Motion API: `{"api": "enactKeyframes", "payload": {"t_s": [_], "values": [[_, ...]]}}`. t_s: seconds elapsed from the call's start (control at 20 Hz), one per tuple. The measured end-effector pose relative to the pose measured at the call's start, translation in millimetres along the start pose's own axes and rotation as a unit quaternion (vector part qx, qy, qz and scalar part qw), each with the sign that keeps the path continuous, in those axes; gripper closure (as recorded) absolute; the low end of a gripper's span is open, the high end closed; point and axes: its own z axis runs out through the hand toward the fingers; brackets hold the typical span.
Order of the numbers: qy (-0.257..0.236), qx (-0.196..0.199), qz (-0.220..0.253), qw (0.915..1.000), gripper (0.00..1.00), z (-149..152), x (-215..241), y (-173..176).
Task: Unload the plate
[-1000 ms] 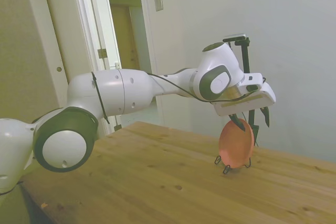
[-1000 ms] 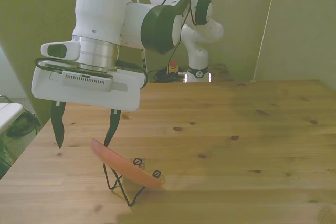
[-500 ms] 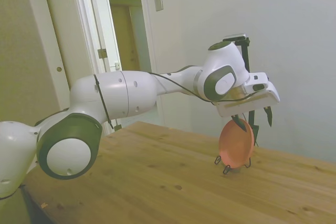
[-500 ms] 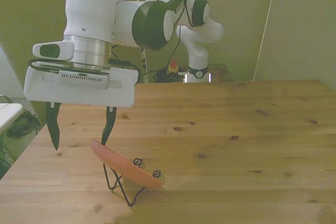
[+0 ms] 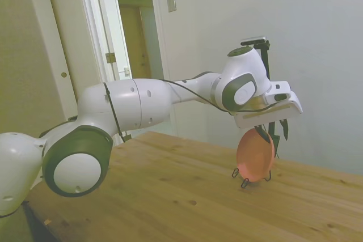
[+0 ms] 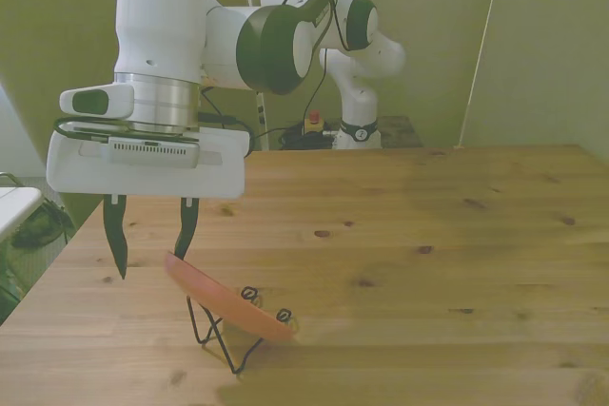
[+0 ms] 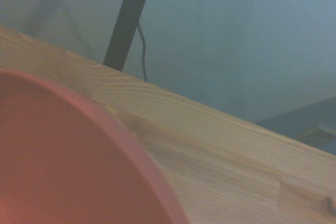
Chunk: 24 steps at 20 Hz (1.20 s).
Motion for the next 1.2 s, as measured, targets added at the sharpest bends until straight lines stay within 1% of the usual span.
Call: {"api": "enactKeyframes", "payload": {"t_s": [0.25, 0.8, 0.9, 1.05, 1.1, 1.2], "values": [[-0.002, 0.006, -0.002, 1.0000, 1.00, 2, -1, -6], [0.000, 0.008, -0.003, 1.0000, 1.00, 1, -1, -8], [0.005, 0.011, -0.003, 0.9999, 1.00, -5, 1, -10], [0.014, 0.026, 0.004, 0.9996, 1.00, -26, 6, -17], [0.010, 0.033, 0.011, 0.9993, 1.00, -36, 7, -20], [-0.014, 0.046, 0.030, 0.9984, 1.00, -50, 5, -26]]}}
